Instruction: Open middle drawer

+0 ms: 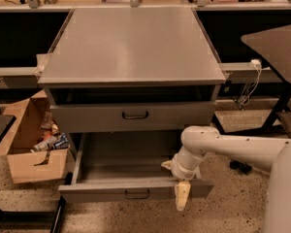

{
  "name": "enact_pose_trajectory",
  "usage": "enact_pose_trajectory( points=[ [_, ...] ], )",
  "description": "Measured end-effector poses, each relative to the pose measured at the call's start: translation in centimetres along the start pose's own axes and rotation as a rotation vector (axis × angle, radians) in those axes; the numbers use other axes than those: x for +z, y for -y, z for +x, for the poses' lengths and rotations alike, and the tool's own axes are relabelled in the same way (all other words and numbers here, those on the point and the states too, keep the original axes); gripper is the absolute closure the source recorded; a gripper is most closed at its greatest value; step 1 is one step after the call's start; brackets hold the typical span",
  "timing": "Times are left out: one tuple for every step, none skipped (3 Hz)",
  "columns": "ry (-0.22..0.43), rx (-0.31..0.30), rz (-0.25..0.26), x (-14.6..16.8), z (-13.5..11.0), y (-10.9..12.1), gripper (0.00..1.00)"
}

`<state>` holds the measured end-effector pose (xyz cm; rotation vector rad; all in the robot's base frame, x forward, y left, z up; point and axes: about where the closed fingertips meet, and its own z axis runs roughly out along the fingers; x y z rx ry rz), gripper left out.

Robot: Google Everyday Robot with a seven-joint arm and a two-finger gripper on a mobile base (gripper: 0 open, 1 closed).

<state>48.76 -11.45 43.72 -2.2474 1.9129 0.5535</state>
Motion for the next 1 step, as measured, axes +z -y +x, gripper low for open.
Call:
enact_pose_trajectory(
  points=[
    [0.022, -0.099, 0.073, -3.49, -2.32, -1.61, 0.0]
  ],
)
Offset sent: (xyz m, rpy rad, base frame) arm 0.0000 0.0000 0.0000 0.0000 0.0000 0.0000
